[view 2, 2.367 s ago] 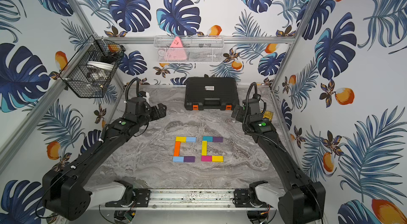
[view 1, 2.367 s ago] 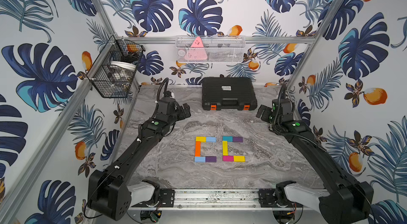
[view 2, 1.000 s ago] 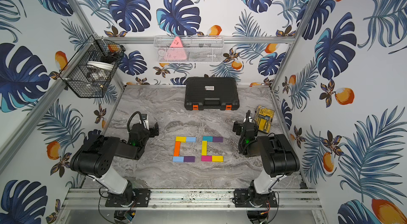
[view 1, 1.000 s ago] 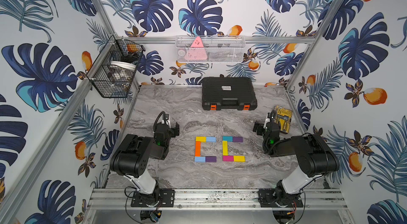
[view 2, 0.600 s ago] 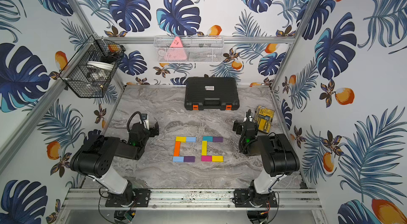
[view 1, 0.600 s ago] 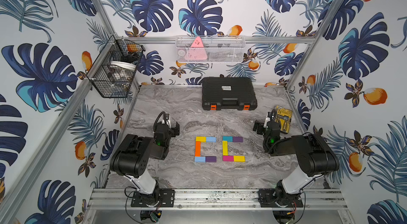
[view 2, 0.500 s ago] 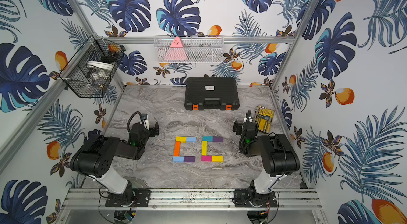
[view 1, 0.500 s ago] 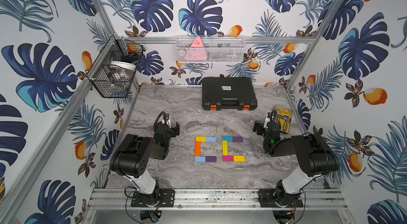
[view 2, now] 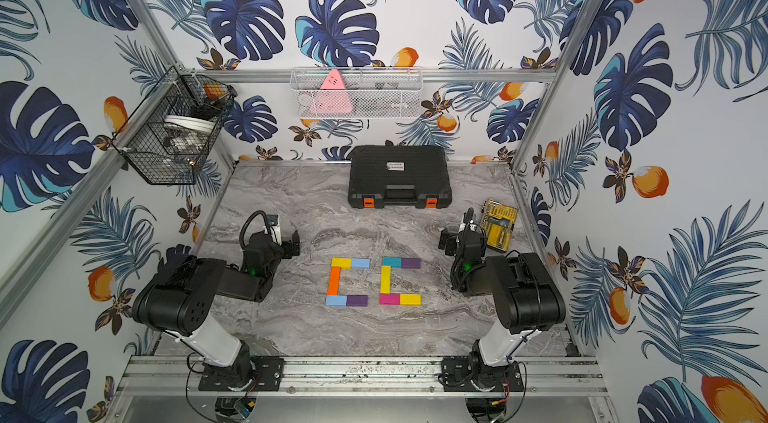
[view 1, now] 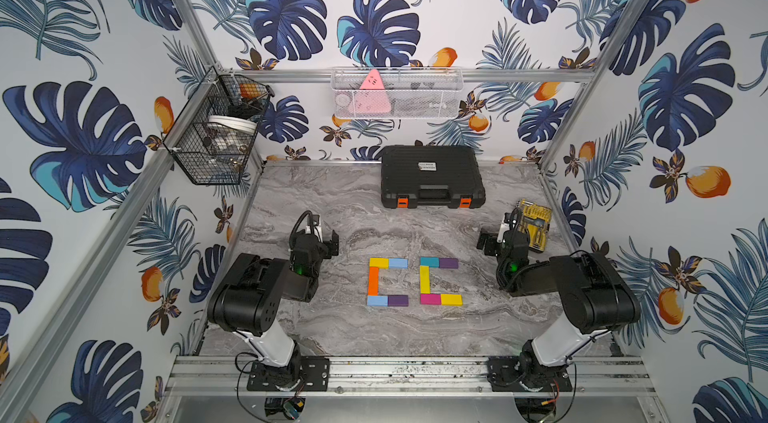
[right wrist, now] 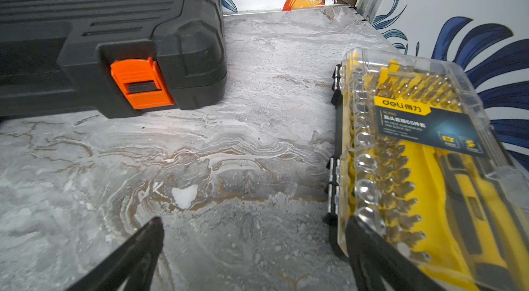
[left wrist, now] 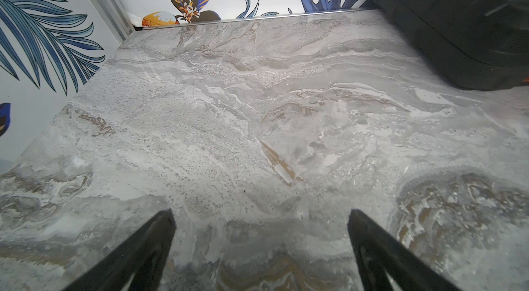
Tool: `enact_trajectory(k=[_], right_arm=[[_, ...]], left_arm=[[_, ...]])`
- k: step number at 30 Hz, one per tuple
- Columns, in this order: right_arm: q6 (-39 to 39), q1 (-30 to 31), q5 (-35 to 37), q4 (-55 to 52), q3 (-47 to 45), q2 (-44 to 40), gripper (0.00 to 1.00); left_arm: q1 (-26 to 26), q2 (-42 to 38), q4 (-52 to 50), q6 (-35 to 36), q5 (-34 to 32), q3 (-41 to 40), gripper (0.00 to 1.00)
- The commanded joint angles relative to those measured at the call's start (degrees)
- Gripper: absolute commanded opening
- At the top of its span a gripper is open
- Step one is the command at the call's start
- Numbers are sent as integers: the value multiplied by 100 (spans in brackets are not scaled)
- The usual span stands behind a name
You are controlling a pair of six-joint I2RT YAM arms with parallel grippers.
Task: Assemble the letter c with building blocks
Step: Reset both arms
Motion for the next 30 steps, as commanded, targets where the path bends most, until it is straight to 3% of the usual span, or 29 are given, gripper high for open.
enact_trajectory(k=[1,8,9,11,12,15,19,30], right_arm=[[-107,27,45,272,9,-15,100],[-92,27,53,181,13,-33,100],[-167,27,-154,217,4,-32,100],[-691,27,-1462,356,-111,-111,100],[-761,18,-1640,692,-357,-178,100],[-575,18,-1182,1472,-687,-68,100],[-200,18,-299,70,70,-15,100],[-262,9,-491,149,54,-19,100]], left_arm=[[-2,-16,211,60,-16,-13,99],[-2,-16,216,60,-16,-8,99],[-2,-17,215,60,-14,-14,99],[-2,-19,213,61,-22,-13,99],[-2,-17,219,60,-21,-7,99],[11,-29,171,46,28,3,99],[51,-17,181,55,80,4,99],[86,-17,159,52,143,23,99]])
